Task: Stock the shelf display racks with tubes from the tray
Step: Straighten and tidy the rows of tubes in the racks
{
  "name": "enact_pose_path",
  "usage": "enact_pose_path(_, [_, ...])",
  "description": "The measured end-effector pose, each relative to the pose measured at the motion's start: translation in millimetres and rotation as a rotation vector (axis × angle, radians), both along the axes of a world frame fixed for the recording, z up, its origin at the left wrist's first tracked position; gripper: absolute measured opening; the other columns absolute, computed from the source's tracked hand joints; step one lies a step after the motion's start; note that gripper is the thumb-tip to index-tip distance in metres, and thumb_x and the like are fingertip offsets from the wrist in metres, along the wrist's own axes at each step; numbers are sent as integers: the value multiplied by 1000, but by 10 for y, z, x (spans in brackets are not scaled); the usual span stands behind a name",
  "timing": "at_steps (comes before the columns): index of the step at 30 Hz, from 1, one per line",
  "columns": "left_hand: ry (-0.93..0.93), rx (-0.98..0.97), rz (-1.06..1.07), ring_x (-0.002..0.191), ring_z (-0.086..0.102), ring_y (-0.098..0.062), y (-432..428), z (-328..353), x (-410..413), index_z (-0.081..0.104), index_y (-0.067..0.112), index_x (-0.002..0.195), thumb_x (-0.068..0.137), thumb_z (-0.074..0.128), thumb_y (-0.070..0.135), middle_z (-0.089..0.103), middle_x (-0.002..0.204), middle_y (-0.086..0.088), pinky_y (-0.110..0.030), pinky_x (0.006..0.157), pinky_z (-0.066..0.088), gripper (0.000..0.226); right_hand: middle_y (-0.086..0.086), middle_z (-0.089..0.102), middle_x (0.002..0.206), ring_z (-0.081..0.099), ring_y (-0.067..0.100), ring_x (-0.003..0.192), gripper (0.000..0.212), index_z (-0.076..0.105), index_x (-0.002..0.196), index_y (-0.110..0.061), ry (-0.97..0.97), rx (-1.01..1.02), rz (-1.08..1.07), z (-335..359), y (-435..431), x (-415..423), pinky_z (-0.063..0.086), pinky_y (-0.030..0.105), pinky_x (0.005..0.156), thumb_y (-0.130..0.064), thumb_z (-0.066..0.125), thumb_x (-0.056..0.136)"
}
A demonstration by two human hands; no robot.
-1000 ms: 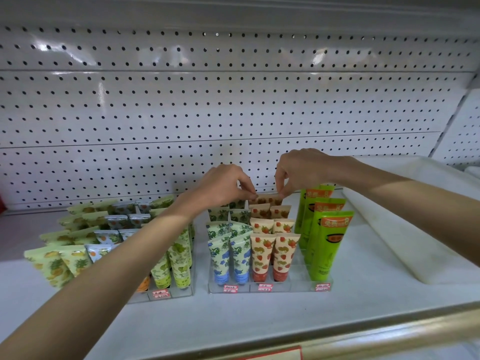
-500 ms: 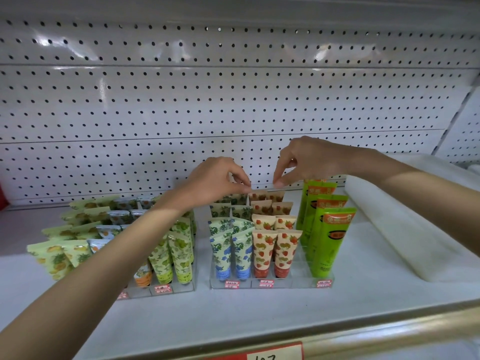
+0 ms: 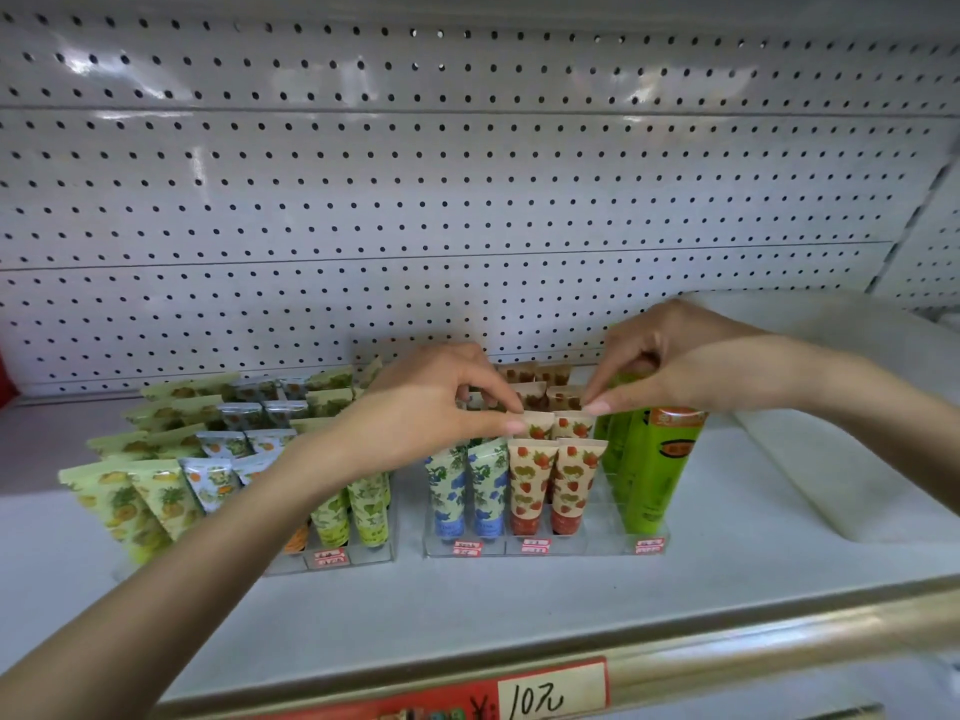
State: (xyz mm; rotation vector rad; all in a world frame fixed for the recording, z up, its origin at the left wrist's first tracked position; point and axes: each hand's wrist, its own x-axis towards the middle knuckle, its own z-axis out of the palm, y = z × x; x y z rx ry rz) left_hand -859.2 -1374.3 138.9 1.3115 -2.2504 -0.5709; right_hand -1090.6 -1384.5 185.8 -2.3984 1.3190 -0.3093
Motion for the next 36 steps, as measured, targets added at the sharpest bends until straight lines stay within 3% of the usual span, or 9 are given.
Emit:
enact_pose_path(5, [-62,-46,15,85,53,-3,26,-19,-27,67,43,88,69,66,54,56,89,20,-24,73,43,22,-16,55,67,49,4,64,15,74,80,-39,60,-104,-18,-46,78,-22,37,28,59,-49,71,70])
enact_pose_path(10, [-84,-35,67,89,53,-5,61,39,141,67,44,88,70,67,53,56,92,22,-26,79,45,20,-36,50,77,48,-9,73,20,72,85,-43,151,-213,21,10,199,63,32,21,57,-56,64,72])
enact_pose_path(15, [-171,-15,107,96,53,-5,117,21,330,67,44,90,64,59,66,56,98,21,-37,87,46,34,-28,60,98,51,-6,99,27,67,101,-46,227,-282,42,-84,342,340,33,21,73,-59,59,78])
enact_pose_path(18, [-200,-38,117,89,54,-9,163,11,382,69,41,89,61,56,66,58,94,19,-37,82,46,40,-26,44,68,42,-4,70,31,66,106,-43,236,-323,38,-174,346,532,32,19,62,-58,59,81])
enact_pose_path(20, [-188,-54,121,85,54,-9,181,-7,422,70,41,83,59,56,66,59,89,17,-35,79,45,38,-23,38,65,38,-4,66,32,66,108,-42,235,-332,38,-244,317,619,31,24,68,-57,59,81])
enact_pose_path(24, [-174,-92,134,79,51,-2,205,-70,485,71,41,76,68,69,55,58,80,18,-30,72,38,17,-18,60,98,55,6,98,34,64,112,-41,233,-353,52,-331,311,711,32,24,74,-56,59,82])
enact_pose_path(27, [-206,-148,135,79,48,1,220,-117,484,71,38,76,72,68,51,58,79,19,-28,71,29,14,-14,62,118,54,10,109,33,64,112,-40,235,-359,28,-349,298,724,33,25,79,-54,60,82])
enact_pose_path(31, [-223,-205,134,78,48,2,233,-142,484,72,36,77,76,67,48,57,79,19,-28,70,25,13,-21,51,85,41,1,83,28,69,102,-37,208,-344,-5,-379,287,725,29,22,73,-55,62,80])
enact_pose_path(36, [-221,-258,150,76,47,6,228,-146,519,72,36,76,76,68,47,55,75,23,-13,67,25,11,-27,40,63,44,1,74,26,73,91,-34,143,-299,-57,-399,262,735,32,21,73,-54,65,77])
